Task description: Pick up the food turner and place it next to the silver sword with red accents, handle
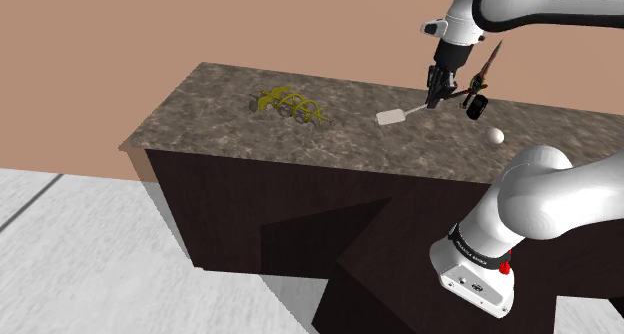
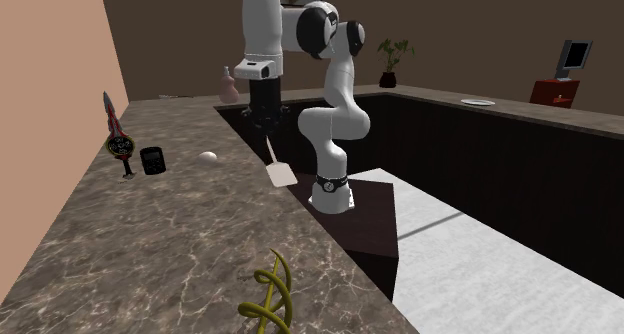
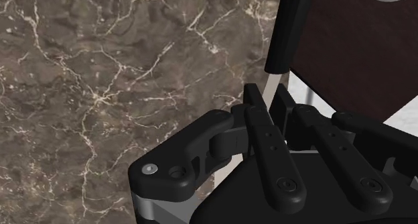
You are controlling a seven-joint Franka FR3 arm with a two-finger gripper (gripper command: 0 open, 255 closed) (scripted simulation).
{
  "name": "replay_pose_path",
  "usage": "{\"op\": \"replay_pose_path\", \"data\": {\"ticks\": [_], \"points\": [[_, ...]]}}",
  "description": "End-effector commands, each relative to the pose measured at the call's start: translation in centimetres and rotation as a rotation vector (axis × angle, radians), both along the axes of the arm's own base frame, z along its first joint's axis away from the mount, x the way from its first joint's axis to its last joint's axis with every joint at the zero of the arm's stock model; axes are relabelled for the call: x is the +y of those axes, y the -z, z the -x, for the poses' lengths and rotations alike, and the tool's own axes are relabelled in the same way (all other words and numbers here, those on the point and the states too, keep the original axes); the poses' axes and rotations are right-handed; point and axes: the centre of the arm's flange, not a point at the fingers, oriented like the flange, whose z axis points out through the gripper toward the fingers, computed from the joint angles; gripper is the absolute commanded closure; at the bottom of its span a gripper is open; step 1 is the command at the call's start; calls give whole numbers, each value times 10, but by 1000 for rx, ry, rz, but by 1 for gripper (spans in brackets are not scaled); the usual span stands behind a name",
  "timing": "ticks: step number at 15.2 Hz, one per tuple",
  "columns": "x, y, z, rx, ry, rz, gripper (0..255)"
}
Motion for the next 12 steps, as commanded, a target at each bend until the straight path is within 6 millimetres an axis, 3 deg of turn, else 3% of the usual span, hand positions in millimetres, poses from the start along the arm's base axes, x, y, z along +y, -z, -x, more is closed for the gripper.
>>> {"op": "replay_pose_path", "data": {"ticks": [1, 12], "points": [[-1, -11, 0, 0, 0, 0, 255], [-1, -69, 0, 0, 0, 0, 255]]}}
